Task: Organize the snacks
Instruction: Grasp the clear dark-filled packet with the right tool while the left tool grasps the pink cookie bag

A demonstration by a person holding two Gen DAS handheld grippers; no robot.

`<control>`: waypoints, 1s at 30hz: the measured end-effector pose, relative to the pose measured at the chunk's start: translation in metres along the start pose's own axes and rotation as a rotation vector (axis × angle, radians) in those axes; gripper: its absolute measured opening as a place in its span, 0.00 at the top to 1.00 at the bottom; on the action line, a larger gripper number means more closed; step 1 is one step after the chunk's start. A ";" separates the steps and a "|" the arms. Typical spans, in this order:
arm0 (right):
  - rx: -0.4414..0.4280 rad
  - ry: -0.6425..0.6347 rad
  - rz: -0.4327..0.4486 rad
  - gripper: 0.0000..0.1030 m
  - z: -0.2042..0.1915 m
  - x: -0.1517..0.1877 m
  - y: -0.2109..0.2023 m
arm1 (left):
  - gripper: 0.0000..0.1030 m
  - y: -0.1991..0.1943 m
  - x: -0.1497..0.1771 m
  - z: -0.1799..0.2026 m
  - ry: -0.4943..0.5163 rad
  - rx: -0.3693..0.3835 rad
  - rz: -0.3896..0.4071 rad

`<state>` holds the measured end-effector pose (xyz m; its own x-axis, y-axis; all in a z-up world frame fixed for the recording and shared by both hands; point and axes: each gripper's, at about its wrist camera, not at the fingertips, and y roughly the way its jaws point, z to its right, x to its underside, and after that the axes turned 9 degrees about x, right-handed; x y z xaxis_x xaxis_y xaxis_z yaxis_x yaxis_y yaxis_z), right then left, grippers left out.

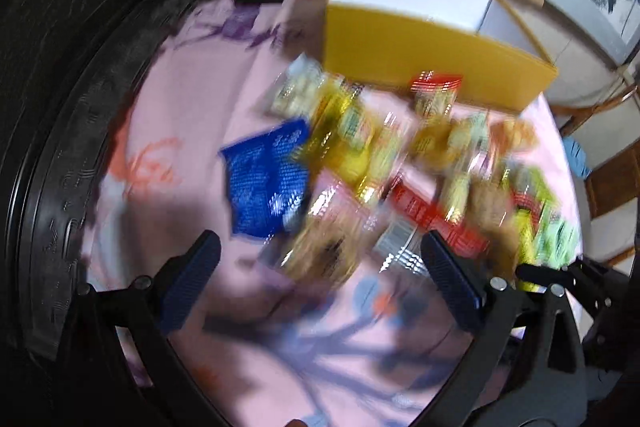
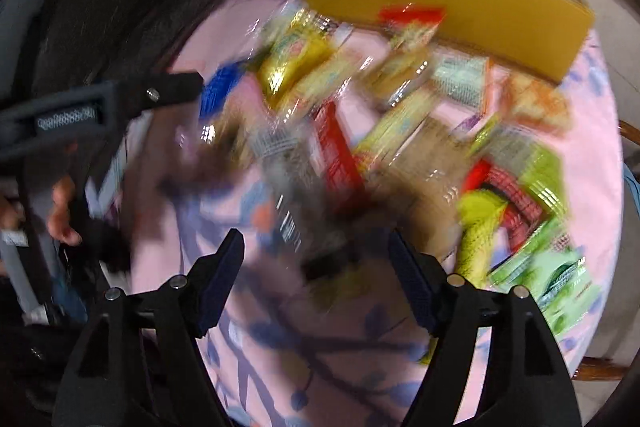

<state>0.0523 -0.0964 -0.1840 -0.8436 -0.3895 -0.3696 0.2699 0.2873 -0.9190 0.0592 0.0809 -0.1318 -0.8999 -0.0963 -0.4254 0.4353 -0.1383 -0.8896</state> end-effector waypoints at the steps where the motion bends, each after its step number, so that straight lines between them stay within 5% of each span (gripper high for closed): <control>1: 0.004 -0.012 -0.022 0.27 -0.004 0.005 0.008 | 0.02 -0.003 0.008 -0.006 -0.009 -0.007 -0.005; 11: 0.114 -0.035 -0.069 0.27 -0.019 0.004 0.064 | 0.02 -0.014 0.030 -0.022 -0.045 -0.025 -0.006; 16: 0.227 -0.112 -0.019 0.56 -0.037 0.003 0.068 | 0.02 -0.008 0.035 -0.019 -0.029 -0.017 -0.021; 17: 0.217 -0.108 -0.018 0.67 -0.037 0.003 0.068 | 0.02 -0.005 0.037 -0.019 -0.023 -0.017 -0.023; 19: 0.175 -0.079 -0.024 0.69 -0.034 0.003 0.066 | 0.02 0.002 0.038 -0.018 -0.004 -0.017 -0.022; 30: 0.147 -0.034 -0.016 0.69 -0.026 0.010 0.043 | 0.02 0.071 0.025 0.009 0.185 -0.062 -0.059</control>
<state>0.0437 -0.0654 -0.2239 -0.8330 -0.4227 -0.3570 0.3237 0.1511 -0.9340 0.0673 0.0601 -0.2039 -0.9159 0.0938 -0.3903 0.3842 -0.0767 -0.9201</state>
